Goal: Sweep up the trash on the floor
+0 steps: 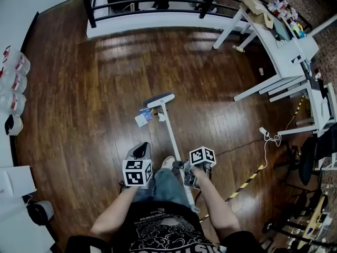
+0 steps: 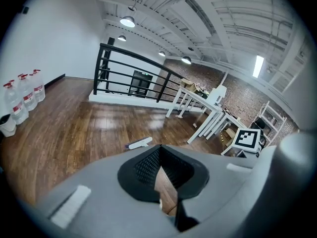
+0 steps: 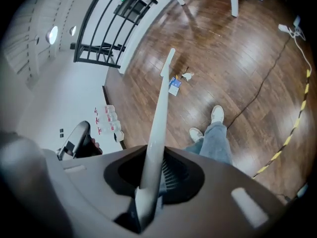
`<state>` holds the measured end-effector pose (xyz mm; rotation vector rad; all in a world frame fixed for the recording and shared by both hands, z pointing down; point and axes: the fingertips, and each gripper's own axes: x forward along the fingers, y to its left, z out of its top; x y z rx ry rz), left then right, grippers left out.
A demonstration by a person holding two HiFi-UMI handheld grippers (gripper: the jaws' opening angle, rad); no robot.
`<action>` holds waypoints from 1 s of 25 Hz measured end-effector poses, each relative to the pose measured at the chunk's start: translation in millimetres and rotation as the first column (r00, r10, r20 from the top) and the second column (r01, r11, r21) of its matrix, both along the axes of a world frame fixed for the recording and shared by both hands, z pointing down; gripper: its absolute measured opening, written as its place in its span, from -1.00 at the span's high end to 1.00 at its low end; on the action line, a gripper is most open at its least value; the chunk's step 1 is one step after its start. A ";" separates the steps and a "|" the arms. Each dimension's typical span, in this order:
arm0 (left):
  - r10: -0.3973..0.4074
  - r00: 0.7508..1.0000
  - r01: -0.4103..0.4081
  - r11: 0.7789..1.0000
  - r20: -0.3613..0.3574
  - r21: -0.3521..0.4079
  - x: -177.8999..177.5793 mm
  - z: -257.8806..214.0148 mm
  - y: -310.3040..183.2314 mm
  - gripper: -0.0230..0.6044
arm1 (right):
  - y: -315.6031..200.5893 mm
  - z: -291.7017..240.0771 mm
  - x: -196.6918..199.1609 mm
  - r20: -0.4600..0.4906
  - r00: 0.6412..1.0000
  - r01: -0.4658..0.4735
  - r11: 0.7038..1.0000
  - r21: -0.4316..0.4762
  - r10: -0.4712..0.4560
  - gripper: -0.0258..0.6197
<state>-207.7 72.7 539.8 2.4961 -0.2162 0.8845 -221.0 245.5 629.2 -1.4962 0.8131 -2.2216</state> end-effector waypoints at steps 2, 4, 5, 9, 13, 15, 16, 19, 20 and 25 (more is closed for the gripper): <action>0.001 1.000 -0.001 1.000 -0.012 -0.006 -5.9 -4.8 1.0 0.91 | 7.2 -15.3 0.0 -0.057 0.998 0.037 0.999 0.011 -0.036 0.71; 0.004 1.000 -0.004 1.000 -0.023 -0.007 -11.0 -10.5 2.8 0.91 | 12.7 -30.9 1.0 -0.110 0.993 0.056 0.998 0.028 -0.053 0.71; 0.006 1.000 -0.006 1.000 -0.029 -0.005 -13.4 -13.9 4.2 0.91 | 15.6 -38.8 1.7 -0.134 0.989 0.063 0.997 0.036 -0.058 0.71; 0.004 0.999 -0.003 1.000 -0.052 0.009 -23.8 -31.1 9.3 0.91 | 30.6 -68.3 3.7 -0.217 0.975 0.069 0.995 0.072 -0.052 0.71; 0.001 0.997 0.004 0.999 -0.081 0.051 -26.5 -53.1 14.4 0.91 | 44.2 -92.0 10.0 -0.283 0.959 0.037 0.992 0.123 0.000 0.71; 0.004 0.995 0.003 0.997 -0.096 0.076 -23.9 -63.7 21.2 0.91 | 51.4 -101.6 16.2 -0.321 0.947 0.028 0.990 0.140 0.019 0.71; 0.004 0.995 0.004 0.996 -0.100 0.086 -21.9 -68.1 26.5 0.91 | 55.9 -106.5 19.8 -0.340 0.940 0.026 0.989 0.149 0.027 0.71; 0.011 0.994 0.001 0.994 -0.112 0.110 -12.0 -80.1 48.8 0.91 | 71.1 -122.8 31.6 -0.385 0.921 0.015 0.982 0.186 0.059 0.71; 0.018 0.993 -0.004 0.993 -0.117 0.116 -7.7 -84.4 58.3 0.91 | 76.6 -128.5 35.5 -0.396 0.915 0.010 0.979 0.202 0.072 0.71; 0.058 0.987 -0.037 0.989 -0.151 0.142 15.0 -106.1 113.3 0.91 | 112.7 -148.8 53.7 -0.450 0.887 0.011 0.969 0.245 0.104 0.71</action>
